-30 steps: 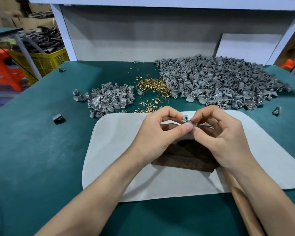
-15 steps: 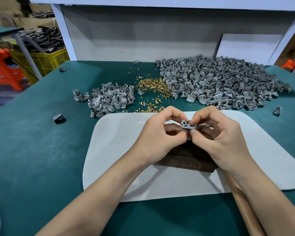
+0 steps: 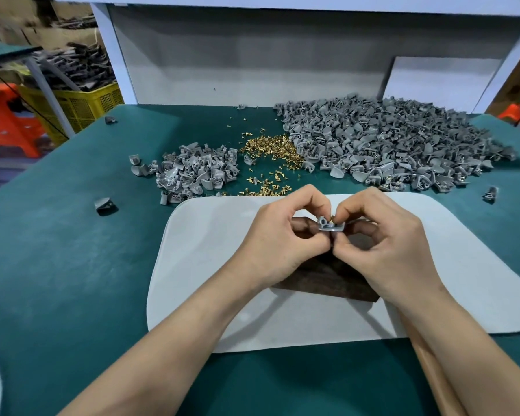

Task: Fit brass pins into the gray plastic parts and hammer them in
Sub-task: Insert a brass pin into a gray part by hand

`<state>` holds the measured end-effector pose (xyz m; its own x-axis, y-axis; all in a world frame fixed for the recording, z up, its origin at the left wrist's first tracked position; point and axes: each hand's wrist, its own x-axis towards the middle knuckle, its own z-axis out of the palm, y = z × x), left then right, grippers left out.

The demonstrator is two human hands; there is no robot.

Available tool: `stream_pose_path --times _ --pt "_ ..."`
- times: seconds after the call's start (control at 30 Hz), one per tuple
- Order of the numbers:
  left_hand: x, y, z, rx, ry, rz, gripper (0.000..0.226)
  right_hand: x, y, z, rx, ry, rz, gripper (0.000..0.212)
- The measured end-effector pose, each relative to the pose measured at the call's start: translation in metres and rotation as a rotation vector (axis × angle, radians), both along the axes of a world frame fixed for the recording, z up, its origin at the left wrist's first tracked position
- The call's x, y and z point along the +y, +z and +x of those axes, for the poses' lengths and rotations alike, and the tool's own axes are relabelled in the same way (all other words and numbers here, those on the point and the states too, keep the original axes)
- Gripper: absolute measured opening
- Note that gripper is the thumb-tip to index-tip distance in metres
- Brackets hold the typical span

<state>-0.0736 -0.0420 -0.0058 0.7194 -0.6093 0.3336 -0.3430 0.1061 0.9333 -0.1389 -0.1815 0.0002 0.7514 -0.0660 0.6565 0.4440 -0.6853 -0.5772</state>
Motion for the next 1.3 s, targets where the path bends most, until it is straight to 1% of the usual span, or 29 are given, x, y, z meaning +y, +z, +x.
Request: stream_pose_path --times 0.2,0.33,0.6,0.87,1.03,1.17,1.23,1.3 --pt "0.001 -0.002 -0.002 -0.078 0.044 0.025 0.018 0.001 -0.003 0.001 -0.017 -0.011 -0.017 0.013" --pt "0.001 -0.003 -0.003 -0.094 0.059 0.030 0.018 0.001 -0.003 0.001 -0.026 -0.001 -0.026 0.011" --pt "0.003 -0.005 -0.004 -0.094 0.049 0.036 0.017 0.000 -0.004 0.001 0.003 0.060 -0.010 0.013" --pt "0.002 -0.002 -0.002 -0.112 0.037 0.041 0.019 -0.001 -0.008 0.004 0.022 0.056 0.056 0.015" --pt "0.003 0.000 -0.002 -0.102 0.016 0.030 0.022 -0.001 -0.011 0.005 0.042 0.093 0.154 0.028" --pt "0.003 0.001 -0.001 -0.094 -0.002 0.017 0.025 -0.002 -0.011 0.005 0.027 0.090 0.147 0.032" --pt "0.003 0.001 -0.001 -0.077 -0.007 0.002 0.025 -0.001 -0.009 0.004 0.017 0.090 0.151 0.031" --pt "0.003 0.001 -0.001 -0.064 -0.005 -0.005 0.025 -0.001 -0.008 0.004 0.001 0.084 0.130 0.024"
